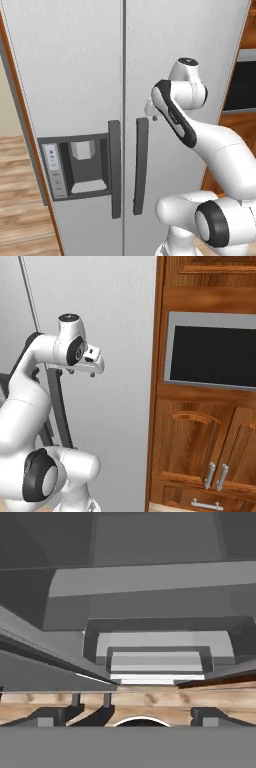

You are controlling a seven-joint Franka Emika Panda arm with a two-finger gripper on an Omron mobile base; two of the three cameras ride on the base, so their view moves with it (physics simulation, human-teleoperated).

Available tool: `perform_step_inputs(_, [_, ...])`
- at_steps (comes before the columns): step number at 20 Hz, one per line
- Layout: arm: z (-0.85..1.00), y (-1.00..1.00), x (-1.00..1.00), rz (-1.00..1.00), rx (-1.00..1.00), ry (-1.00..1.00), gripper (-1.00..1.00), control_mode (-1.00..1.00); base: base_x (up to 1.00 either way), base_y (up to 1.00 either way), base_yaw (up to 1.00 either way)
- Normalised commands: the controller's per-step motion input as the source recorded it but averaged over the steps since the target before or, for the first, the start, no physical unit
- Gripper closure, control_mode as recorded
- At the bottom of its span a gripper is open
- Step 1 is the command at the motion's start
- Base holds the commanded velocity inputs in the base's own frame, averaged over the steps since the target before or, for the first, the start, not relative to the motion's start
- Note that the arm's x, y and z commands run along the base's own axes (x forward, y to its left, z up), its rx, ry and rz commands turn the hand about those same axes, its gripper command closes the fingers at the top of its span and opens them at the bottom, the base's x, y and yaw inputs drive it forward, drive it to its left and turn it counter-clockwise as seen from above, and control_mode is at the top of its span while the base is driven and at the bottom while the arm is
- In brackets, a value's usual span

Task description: Open the freezer door, pick up the ice cube tray from the freezer, and place it on the dining counter.

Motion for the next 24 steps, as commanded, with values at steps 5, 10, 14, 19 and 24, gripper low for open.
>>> perform_step_inputs(5, [0.85,0.14,-0.21,-0.01,-0.02,-0.08,-1.00,-1.00,0.00,0.00,0.00])
perform_step_inputs(10, [0.64,0.42,-0.61,-0.04,-0.04,-0.10,-1.00,-1.00,0.00,0.00,0.00])
perform_step_inputs(14, [0.02,0.95,-0.95,-0.11,-0.07,-0.05,-1.00,-1.00,0.00,0.00,0.00])
perform_step_inputs(19, [-0.07,1.00,-0.68,-0.08,-0.09,-0.09,-1.00,-1.00,0.00,0.00,0.00])
perform_step_inputs(24, [-0.09,0.78,0.07,-0.05,-0.04,-0.15,-1.00,-1.00,0.00,0.00,0.00])
